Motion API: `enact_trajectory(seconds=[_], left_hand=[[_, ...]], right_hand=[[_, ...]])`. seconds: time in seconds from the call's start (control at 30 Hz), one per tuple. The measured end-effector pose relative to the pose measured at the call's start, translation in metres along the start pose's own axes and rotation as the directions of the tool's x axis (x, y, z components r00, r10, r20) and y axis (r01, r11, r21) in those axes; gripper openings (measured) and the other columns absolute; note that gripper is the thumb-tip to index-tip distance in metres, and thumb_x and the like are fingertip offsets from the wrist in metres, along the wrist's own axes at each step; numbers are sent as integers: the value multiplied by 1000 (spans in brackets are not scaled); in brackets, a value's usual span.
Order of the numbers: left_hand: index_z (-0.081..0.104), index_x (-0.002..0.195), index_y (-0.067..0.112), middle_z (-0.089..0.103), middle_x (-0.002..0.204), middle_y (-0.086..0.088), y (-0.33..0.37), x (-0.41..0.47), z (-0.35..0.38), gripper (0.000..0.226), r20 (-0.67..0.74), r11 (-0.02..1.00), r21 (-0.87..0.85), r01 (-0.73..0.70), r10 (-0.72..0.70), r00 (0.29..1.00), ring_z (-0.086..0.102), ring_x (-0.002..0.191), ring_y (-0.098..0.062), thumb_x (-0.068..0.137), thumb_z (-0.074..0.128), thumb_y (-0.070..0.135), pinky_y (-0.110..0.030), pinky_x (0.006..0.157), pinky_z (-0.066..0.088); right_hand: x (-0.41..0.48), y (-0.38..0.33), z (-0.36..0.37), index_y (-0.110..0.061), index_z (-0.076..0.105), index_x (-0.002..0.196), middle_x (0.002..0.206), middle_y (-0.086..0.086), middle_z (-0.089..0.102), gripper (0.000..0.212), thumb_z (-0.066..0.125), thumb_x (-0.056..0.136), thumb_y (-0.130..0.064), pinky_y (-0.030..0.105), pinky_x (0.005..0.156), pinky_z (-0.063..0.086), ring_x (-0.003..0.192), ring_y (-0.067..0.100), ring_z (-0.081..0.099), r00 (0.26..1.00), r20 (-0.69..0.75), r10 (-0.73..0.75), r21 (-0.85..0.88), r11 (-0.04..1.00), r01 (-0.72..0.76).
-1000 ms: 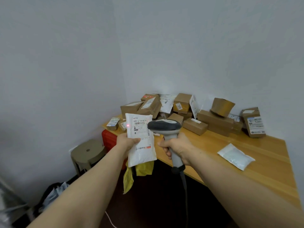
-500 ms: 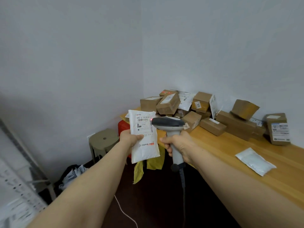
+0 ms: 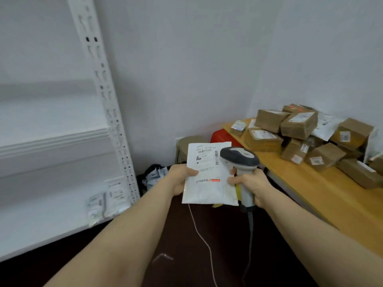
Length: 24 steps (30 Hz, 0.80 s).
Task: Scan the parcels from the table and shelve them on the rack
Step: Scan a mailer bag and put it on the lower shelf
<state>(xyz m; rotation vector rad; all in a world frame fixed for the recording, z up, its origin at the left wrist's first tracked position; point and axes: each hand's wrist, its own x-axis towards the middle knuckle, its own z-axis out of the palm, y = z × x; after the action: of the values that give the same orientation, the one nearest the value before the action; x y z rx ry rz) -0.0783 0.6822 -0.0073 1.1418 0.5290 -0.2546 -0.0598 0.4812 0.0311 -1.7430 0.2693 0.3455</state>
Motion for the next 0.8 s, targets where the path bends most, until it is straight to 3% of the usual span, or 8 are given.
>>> enact_trajectory(seconds=[0.1, 0.17, 0.23, 0.3, 0.4, 0.53, 0.67, 0.8], left_hand=[[61, 107, 4, 66, 117, -16, -3, -21, -89, 27, 7, 997, -75, 13, -13, 1000, 66, 92, -31, 91, 47, -12, -43, 73, 54], [59, 117, 2, 64, 122, -18, -8, -37, -154, 31, 3, 994, -103, 35, -35, 999, 67, 96, -30, 92, 47, -10, -41, 76, 56], [54, 129, 5, 62, 126, -16, -14, -57, -220, 41, 63, 992, -51, 117, -114, 992, 63, 110, -32, 90, 49, -5, -43, 87, 54], [57, 127, 14, 67, 121, -9, -25, -78, -283, 44, 77, 970, 78, 229, -235, 969, 64, 111, -28, 86, 58, 2, -42, 86, 54], [65, 115, 14, 74, 102, -2, -38, -99, -362, 35, -107, 945, 91, 315, -305, 946, 70, 94, -19, 82, 71, 5, -31, 68, 57], [61, 117, 1, 70, 97, -6, -56, -94, -432, 34, -494, 979, -67, 192, -200, 846, 66, 85, -19, 84, 68, -3, -26, 57, 54], [57, 116, 0, 61, 111, -16, -85, -61, -489, 36, -687, 983, -133, 124, -182, 703, 59, 91, -24, 89, 42, -19, -32, 72, 52], [57, 122, -3, 62, 112, -18, -117, -13, -541, 44, -808, 984, -130, 119, -175, 563, 60, 94, -31, 87, 36, -19, -39, 85, 54]], right_hand=[[-9, 17, 87, -10, 64, 71, 78, 9, 72, 28, 75, 67, 15, 33, 59, 57, 68, 24, 70, 994, 111, 13, -12, 1000, -11], [-19, 29, 151, -11, 63, 69, 79, 9, 71, 31, 73, 67, 18, 33, 61, 57, 70, 24, 70, 987, 160, 20, -21, 1000, -17], [-33, 39, 214, -7, 64, 80, 85, 9, 70, 29, 73, 68, 18, 38, 71, 56, 79, 27, 68, 984, 175, 42, -46, 998, -35], [-48, 46, 270, -5, 65, 90, 88, 7, 67, 31, 75, 68, 16, 39, 76, 54, 84, 27, 65, 977, 204, 67, -69, 996, -54], [-63, 57, 338, -8, 67, 84, 84, 3, 67, 28, 75, 68, 13, 30, 66, 52, 79, 21, 64, 957, 272, 99, -123, 990, -68], [-65, 80, 397, -5, 65, 89, 80, 9, 67, 22, 73, 74, 9, 31, 57, 53, 71, 21, 65, 914, 360, 187, -211, 971, -116], [-40, 107, 446, -7, 61, 82, 70, 10, 66, 19, 72, 77, 8, 28, 53, 50, 60, 20, 65, 870, 427, 246, -279, 951, -132], [-4, 139, 496, -5, 60, 85, 75, 15, 67, 17, 71, 79, 6, 30, 54, 52, 61, 22, 66, 817, 489, 305, -308, 937, -166]])
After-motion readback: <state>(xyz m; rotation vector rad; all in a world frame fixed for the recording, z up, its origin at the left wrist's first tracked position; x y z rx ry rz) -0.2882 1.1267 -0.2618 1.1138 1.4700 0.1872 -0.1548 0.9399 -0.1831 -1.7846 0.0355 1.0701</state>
